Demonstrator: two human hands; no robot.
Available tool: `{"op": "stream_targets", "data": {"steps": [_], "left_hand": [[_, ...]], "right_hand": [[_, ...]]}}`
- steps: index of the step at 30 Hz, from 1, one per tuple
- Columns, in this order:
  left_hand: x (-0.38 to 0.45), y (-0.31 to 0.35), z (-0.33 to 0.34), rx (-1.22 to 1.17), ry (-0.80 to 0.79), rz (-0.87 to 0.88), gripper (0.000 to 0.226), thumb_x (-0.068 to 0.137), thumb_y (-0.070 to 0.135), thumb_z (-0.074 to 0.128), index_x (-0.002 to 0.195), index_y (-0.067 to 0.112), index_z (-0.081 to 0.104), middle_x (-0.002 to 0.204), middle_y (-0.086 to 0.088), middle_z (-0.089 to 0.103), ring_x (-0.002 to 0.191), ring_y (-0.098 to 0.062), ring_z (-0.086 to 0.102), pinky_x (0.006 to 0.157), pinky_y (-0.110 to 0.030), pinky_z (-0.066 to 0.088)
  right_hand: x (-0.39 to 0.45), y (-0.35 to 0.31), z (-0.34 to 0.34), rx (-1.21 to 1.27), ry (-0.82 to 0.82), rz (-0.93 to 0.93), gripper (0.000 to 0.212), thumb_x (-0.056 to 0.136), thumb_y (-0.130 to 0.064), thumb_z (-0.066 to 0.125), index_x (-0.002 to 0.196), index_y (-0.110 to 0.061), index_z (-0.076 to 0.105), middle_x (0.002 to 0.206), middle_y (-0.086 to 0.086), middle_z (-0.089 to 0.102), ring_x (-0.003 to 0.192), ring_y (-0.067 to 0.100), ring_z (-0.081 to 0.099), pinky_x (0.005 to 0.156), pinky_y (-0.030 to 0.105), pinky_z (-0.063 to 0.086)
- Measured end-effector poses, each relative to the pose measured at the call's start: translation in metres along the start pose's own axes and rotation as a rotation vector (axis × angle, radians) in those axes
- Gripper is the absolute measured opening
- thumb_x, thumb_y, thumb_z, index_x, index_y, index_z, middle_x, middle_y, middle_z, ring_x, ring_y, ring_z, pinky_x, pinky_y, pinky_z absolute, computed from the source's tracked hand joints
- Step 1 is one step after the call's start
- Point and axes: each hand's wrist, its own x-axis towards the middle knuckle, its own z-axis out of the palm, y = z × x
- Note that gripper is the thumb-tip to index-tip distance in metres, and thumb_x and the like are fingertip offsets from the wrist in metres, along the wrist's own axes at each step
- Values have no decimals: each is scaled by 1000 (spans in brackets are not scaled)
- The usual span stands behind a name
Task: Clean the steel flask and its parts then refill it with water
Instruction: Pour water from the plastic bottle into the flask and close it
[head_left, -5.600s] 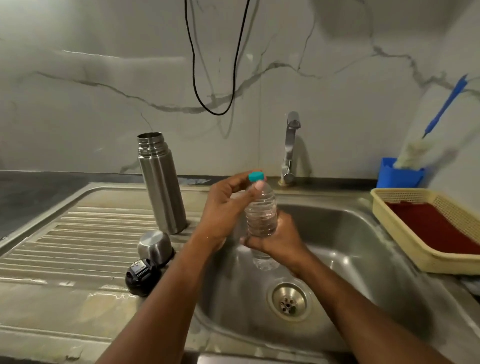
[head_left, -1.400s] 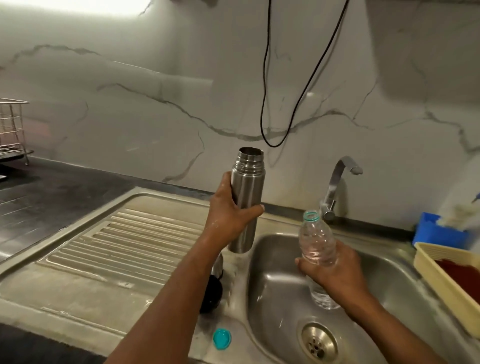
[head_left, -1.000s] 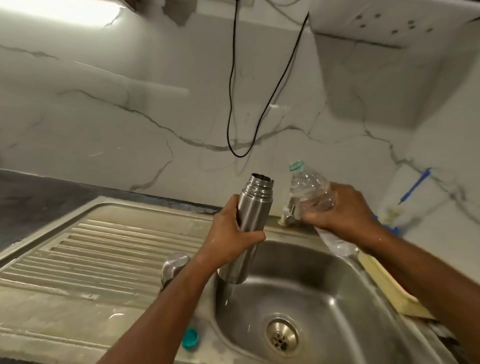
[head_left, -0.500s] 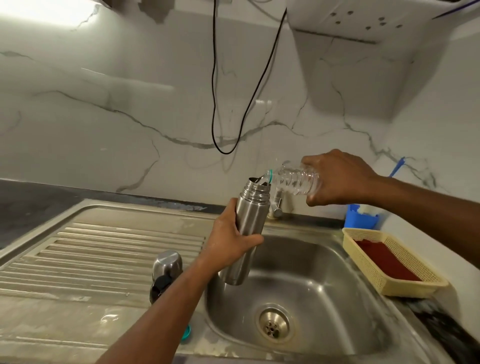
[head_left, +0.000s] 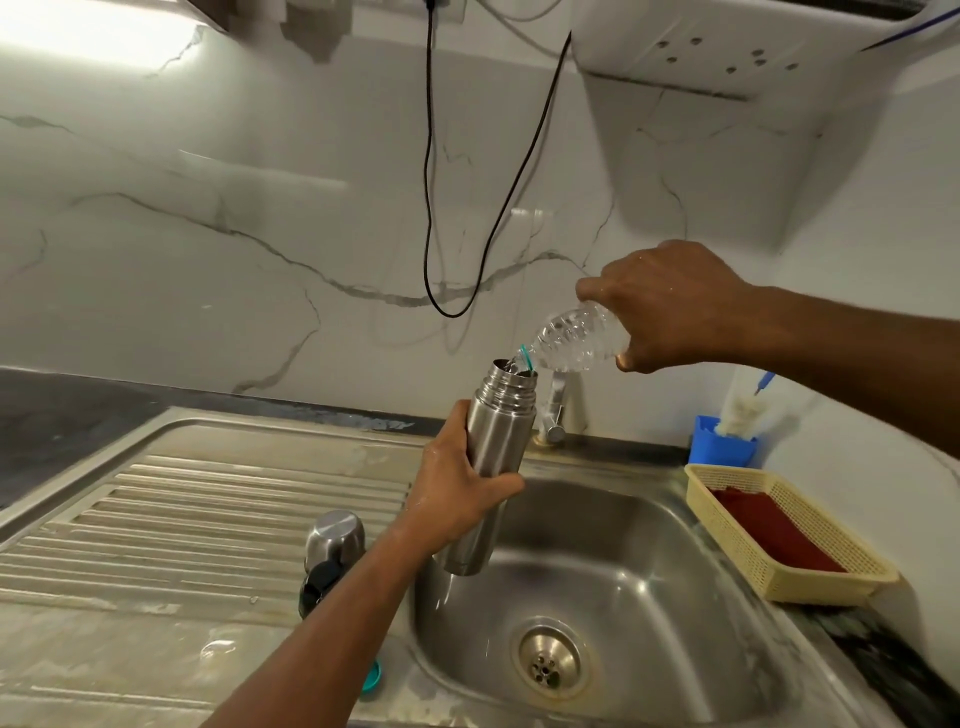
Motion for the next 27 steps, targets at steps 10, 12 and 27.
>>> {"op": "stream_targets", "data": {"steps": [10,12,27], "left_hand": [[-3,-2,4,36,10,24,73,72,27,92,123,39,41,102,17,59,88,-4,64,60,-8,49],[-4,-2,5,33,3,18,74,73,25,92,123,39,40,102,19,57,88,-4,62,59,-4,48],[-6,-1,7,-17,-3,9,67,73,20,92,119,35,45,104,14,61,90,-5,64,62,-6,50]], "right_hand": [[11,7,-23,-366,159,-223,42,84,-29,72,121,-15,57,93,6,64,81,23,59,68,36,35],[14,9,-28,-454,220,-285,35,87,-22,67,119,-14,58,96,8,65,85,26,61,71,39,37],[32,7,-44,-750,338,-455,23,96,-4,36,112,-9,51,98,11,61,92,31,59,91,49,45]]}}
